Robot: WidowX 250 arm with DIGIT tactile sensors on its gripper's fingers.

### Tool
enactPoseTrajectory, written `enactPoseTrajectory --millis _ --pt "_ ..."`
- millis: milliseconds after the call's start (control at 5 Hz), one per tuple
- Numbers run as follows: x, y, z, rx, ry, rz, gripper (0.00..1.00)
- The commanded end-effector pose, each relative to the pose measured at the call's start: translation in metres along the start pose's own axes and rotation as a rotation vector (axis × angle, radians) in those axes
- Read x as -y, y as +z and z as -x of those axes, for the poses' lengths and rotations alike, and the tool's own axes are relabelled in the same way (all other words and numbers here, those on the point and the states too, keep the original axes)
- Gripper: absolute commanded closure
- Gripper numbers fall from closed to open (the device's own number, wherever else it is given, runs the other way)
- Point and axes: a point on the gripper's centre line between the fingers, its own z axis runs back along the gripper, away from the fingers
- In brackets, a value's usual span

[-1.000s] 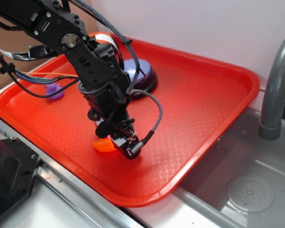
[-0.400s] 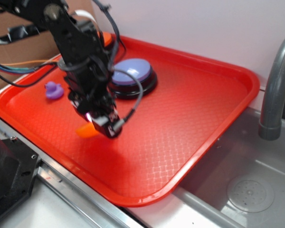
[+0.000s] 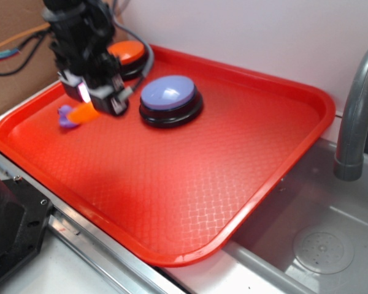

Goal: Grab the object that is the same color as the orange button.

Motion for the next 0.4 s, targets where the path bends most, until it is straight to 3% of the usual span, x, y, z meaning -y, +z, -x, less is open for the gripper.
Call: enactPoseTrajectory --millis 0,200 --pt "-0.0392 0.0442 -0.0177 0.06 -0.008 0.039 1.0" --pt "-0.0347 0.0428 -0.0178 -0.003 -0.047 0.011 1.0"
